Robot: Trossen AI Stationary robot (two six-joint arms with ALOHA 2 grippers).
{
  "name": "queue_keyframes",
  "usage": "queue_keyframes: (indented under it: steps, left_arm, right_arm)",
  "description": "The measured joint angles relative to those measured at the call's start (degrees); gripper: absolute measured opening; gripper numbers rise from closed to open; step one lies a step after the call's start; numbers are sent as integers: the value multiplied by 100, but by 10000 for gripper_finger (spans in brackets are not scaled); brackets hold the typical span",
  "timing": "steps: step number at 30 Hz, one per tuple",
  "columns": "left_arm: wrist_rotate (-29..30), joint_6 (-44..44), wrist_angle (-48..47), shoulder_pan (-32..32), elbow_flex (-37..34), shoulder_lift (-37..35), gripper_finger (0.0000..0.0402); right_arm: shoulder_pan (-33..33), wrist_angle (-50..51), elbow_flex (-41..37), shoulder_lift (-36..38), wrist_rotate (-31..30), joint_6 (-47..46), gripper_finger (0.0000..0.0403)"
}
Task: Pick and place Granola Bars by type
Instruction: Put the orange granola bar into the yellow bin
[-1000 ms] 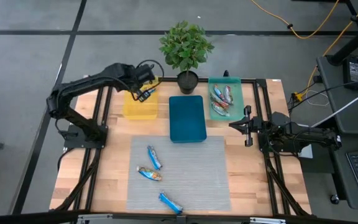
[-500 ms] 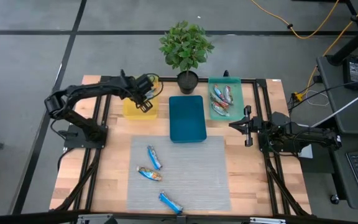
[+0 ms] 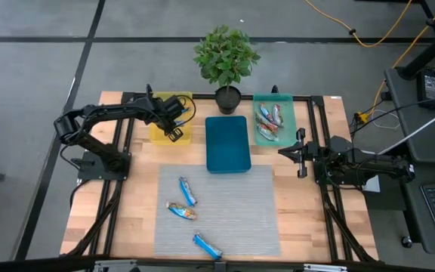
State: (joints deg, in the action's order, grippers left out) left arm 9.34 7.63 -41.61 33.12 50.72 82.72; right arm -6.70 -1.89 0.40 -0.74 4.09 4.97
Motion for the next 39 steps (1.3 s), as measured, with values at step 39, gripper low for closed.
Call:
queue_keyframes:
  steps: [39]
  left_arm:
    - [-411, 183, -454, -895, 0, -1726, 69]
  right_arm:
    - [2, -1, 0, 0, 1, 0, 24]
